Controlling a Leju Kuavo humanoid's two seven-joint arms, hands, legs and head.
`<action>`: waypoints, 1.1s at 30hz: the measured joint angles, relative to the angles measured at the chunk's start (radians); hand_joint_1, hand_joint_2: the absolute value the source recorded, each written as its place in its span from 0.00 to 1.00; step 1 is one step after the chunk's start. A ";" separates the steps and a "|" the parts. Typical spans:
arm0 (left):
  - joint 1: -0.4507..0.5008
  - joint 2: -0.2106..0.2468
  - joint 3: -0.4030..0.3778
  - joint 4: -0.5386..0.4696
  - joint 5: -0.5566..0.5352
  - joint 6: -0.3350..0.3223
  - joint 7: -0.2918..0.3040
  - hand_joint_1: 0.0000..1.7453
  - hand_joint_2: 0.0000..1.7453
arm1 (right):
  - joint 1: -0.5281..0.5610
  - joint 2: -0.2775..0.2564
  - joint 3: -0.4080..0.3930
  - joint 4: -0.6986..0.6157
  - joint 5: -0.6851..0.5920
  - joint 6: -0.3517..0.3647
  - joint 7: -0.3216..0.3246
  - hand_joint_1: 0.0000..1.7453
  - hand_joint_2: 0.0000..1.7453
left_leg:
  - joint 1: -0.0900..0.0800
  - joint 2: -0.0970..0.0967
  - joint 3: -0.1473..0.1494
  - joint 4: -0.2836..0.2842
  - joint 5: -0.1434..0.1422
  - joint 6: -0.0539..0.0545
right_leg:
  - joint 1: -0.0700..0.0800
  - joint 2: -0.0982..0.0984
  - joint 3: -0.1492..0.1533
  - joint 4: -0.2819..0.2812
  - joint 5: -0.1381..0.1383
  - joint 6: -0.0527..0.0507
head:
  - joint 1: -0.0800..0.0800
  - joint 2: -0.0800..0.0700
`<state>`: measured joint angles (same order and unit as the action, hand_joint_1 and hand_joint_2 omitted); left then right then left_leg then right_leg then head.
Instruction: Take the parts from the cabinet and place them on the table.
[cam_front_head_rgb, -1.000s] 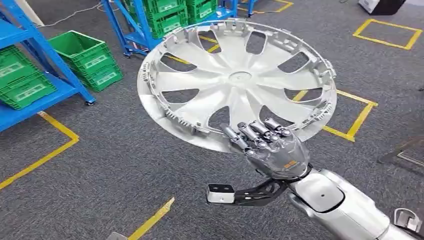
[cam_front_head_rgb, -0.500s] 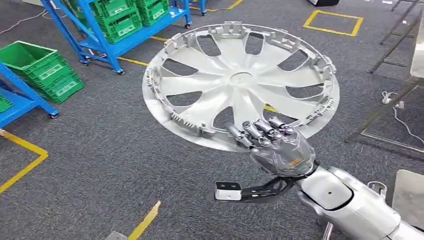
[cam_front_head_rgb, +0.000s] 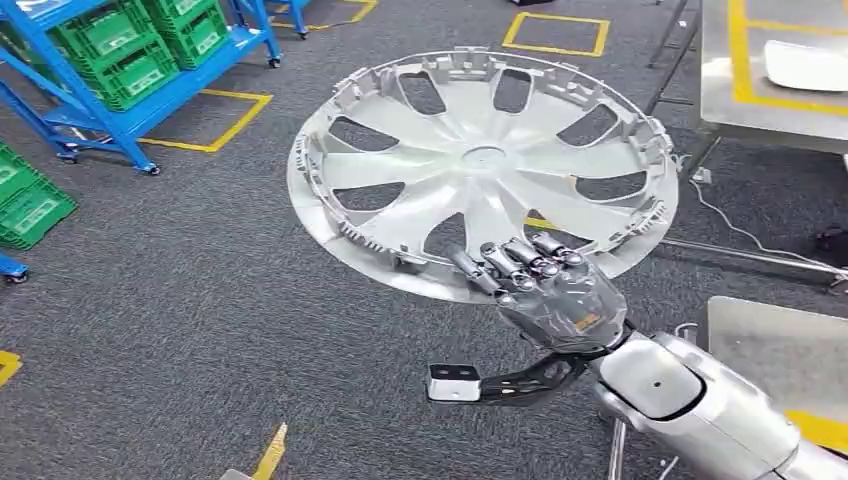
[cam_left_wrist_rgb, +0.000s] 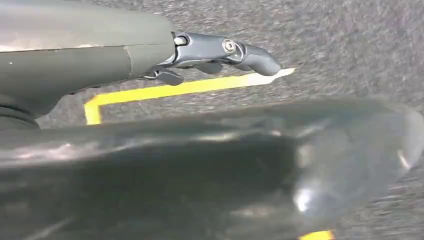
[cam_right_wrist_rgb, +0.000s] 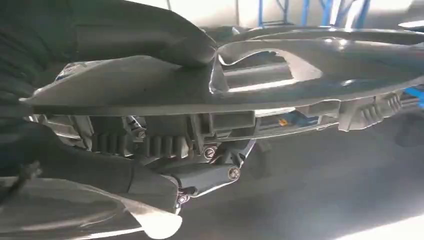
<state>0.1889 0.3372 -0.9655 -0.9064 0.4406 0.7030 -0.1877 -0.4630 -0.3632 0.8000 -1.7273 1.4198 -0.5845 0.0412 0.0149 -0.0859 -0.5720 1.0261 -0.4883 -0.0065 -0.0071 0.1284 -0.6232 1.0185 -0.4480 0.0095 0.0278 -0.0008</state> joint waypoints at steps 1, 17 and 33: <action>0.001 0.001 0.000 0.000 0.000 0.000 0.000 0.00 0.00 | 0.002 -0.001 0.000 -0.002 -0.003 0.001 0.000 1.00 1.00 | -0.004 0.011 0.000 -0.001 0.001 0.003 | -0.005 0.012 -0.003 -0.003 0.004 0.008 | 0.000 0.000; 0.011 0.003 -0.001 -0.010 0.012 0.000 0.012 0.00 0.00 | 0.002 -0.006 0.006 -0.016 -0.026 0.029 0.009 1.00 1.00 | -0.012 0.205 0.026 -0.020 -0.004 -0.005 | 0.012 -0.164 0.012 -0.005 -0.014 -0.004 | 0.008 0.000; 0.014 0.019 -0.004 -0.014 0.010 0.000 0.015 0.00 0.00 | 0.002 -0.007 0.005 -0.027 -0.044 0.041 0.008 1.00 1.00 | -0.003 0.034 0.009 -0.021 0.010 0.015 | -0.002 0.031 -0.006 -0.008 0.008 0.012 | -0.002 0.000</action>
<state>0.2024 0.3559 -0.9697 -0.9201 0.4509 0.7031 -0.1728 -0.4609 -0.3700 0.8049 -1.7540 1.3756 -0.5432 0.0488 0.0122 -0.0518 -0.5630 1.0053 -0.4786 0.0080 -0.0087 0.1595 -0.6296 1.0107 -0.4404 0.0211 0.0259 -0.0008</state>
